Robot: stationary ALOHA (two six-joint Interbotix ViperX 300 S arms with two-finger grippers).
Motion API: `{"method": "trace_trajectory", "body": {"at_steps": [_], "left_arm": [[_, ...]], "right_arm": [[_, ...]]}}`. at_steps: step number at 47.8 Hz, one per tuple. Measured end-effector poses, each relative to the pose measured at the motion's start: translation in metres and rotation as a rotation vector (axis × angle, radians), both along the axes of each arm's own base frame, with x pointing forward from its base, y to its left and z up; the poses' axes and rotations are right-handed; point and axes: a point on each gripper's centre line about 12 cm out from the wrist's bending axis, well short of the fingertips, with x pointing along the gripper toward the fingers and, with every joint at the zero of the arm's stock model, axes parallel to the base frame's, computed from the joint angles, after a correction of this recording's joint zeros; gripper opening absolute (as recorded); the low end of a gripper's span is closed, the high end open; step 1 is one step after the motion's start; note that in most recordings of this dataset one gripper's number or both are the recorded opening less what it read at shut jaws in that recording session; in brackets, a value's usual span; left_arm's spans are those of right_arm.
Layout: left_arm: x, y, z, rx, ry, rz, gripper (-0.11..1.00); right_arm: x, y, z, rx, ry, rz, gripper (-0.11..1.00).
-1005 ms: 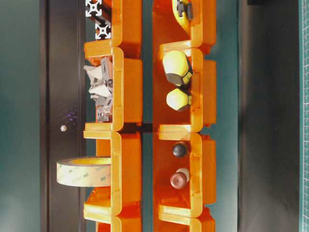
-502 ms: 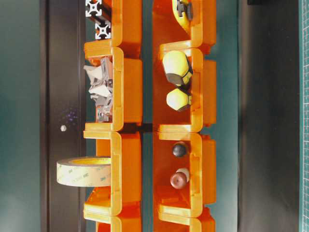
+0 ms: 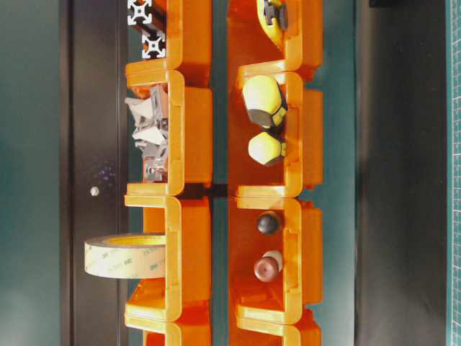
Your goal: Pick vinyl tape from container rack with left arm.
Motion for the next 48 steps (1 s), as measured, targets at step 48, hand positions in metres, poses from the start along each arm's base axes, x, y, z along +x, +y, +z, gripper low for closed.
{"method": "trace_trajectory", "body": {"at_steps": [48], "left_arm": [[0.0,-0.001,0.009,0.035,-0.116,-0.003,0.78]], "right_arm": [[0.0,0.001,-0.006,0.004,0.017,0.007,0.0]]}}
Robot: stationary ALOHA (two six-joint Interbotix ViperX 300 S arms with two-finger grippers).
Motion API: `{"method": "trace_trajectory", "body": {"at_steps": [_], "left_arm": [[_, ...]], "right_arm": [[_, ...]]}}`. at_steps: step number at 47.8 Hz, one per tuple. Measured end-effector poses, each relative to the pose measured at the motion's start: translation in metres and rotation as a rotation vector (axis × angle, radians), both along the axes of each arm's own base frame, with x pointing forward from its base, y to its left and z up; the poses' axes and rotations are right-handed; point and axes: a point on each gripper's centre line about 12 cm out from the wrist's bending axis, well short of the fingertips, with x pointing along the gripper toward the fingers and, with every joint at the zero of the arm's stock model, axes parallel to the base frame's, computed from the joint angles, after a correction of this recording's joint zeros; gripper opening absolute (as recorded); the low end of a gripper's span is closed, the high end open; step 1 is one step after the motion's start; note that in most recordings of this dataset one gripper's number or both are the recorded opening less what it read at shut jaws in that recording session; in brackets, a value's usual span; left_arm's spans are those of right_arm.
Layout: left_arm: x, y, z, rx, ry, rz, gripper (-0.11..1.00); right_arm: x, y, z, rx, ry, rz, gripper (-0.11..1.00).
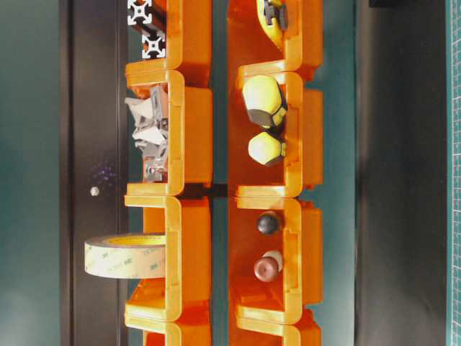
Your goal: Pick vinyl tape from container rack with left arm.
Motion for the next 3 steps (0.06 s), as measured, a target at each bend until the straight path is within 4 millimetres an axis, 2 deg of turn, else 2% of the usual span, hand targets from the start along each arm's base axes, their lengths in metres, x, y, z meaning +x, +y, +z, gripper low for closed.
{"method": "trace_trajectory", "body": {"at_steps": [3], "left_arm": [[0.0003,-0.0001,-0.0012,0.0,0.003,0.0,0.78]], "right_arm": [[0.0,0.0,-0.0002,0.0,0.002,0.0,0.0]]}}
